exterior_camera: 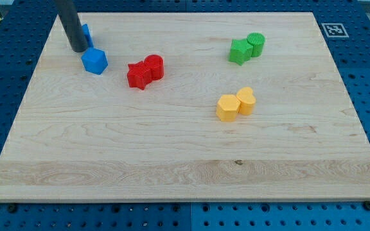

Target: Move the blue cube closer to the blue triangle

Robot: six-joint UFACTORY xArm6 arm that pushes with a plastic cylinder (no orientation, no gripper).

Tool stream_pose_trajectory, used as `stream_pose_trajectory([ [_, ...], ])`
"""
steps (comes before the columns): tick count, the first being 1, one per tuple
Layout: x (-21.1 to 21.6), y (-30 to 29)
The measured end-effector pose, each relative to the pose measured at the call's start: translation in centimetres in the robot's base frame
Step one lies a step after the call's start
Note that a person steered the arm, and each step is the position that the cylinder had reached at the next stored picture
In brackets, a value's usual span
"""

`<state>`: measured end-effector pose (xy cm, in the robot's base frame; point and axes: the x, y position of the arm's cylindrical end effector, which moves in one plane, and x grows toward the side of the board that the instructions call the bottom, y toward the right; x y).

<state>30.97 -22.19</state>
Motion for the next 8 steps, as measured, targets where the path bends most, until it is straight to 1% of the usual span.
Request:
stream_pose_trajectory([
  [1,4.0,-1.9],
  [2,9.2,-3.6],
  [3,10.6,0.9],
  [4,10.6,1.5],
  [5,9.7,1.8],
  [6,5.6,1.9],
  [8,3.2,1.9],
])
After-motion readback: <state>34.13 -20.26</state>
